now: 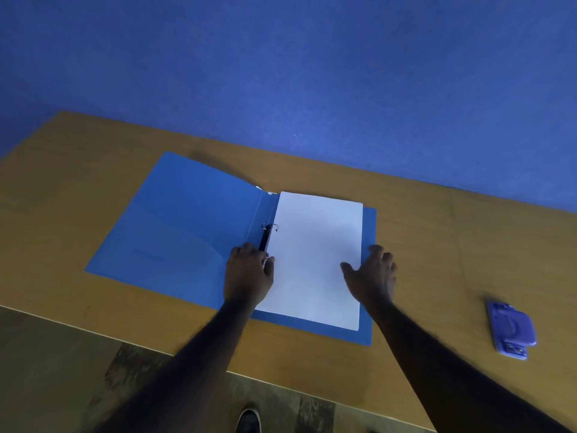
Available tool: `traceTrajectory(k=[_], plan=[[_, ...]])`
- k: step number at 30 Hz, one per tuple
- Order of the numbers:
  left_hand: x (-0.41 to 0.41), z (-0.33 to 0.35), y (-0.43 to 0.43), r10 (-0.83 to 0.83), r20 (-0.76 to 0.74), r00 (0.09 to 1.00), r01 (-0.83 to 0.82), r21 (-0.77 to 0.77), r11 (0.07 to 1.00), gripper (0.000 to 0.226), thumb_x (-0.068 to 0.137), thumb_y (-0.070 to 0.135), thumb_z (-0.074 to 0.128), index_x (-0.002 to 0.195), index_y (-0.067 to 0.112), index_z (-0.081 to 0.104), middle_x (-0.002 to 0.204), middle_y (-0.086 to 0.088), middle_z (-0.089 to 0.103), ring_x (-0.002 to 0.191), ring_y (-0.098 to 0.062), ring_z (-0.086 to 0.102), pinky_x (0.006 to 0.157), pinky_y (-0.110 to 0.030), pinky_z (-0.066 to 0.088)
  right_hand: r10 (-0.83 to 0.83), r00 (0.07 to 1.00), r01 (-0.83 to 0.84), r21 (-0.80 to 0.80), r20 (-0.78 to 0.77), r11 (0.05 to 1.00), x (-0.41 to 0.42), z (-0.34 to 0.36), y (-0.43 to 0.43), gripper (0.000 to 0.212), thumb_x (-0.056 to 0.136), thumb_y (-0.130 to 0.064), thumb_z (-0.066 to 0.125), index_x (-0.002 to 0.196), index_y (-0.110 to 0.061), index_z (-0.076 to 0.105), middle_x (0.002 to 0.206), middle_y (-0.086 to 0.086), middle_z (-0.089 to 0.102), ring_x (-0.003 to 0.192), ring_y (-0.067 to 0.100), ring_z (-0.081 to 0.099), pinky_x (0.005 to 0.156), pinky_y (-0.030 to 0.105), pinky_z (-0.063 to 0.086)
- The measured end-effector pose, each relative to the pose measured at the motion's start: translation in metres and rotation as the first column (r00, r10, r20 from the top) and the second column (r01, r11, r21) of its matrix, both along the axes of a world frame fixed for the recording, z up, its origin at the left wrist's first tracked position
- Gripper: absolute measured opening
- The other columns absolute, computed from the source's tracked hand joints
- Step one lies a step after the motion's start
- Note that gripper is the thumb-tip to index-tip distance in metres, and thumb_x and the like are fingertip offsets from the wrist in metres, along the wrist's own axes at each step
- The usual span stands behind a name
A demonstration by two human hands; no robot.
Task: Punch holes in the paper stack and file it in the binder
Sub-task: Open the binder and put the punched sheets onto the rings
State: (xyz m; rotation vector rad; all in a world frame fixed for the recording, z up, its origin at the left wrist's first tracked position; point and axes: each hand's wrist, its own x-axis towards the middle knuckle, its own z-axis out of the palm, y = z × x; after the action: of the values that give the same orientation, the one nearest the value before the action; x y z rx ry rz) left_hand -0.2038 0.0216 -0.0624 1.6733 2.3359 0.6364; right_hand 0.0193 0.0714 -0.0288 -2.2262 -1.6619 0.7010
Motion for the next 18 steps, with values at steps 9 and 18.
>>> traceTrajectory(k=[9, 18], plan=[[0.008, -0.003, -0.006, 0.241, 0.252, 0.937, -0.25, 0.004, 0.968, 0.049, 0.083, 0.042, 0.068, 0.107, 0.0, 0.063, 0.11, -0.013, 0.06, 0.099, -0.027, 0.058, 0.074, -0.028, 0.044, 0.644, 0.734, -0.65, -0.051, 0.217, 0.758, -0.068, -0.007, 0.004, 0.078, 0.085, -0.061, 0.056, 0.151, -0.033, 0.026, 0.164, 0.008, 0.008, 0.149, 0.034, 0.008, 0.115, 0.057, 0.021], [0.014, -0.01, -0.007, 0.254, 0.214, 0.943, -0.27, 0.046, 0.962, 0.048, 0.081, 0.048, 0.068, 0.092, 0.002, 0.067, 0.102, -0.01, 0.062, 0.093, -0.023, 0.059, 0.072, -0.027, 0.048, 0.709, 0.662, -0.688, -0.176, 0.245, 0.704, -0.074, -0.033, -0.002, 0.087, 0.081, -0.076, 0.046, 0.153, -0.038, 0.015, 0.165, 0.005, -0.008, 0.151, 0.035, -0.008, 0.114, 0.066, 0.01]])
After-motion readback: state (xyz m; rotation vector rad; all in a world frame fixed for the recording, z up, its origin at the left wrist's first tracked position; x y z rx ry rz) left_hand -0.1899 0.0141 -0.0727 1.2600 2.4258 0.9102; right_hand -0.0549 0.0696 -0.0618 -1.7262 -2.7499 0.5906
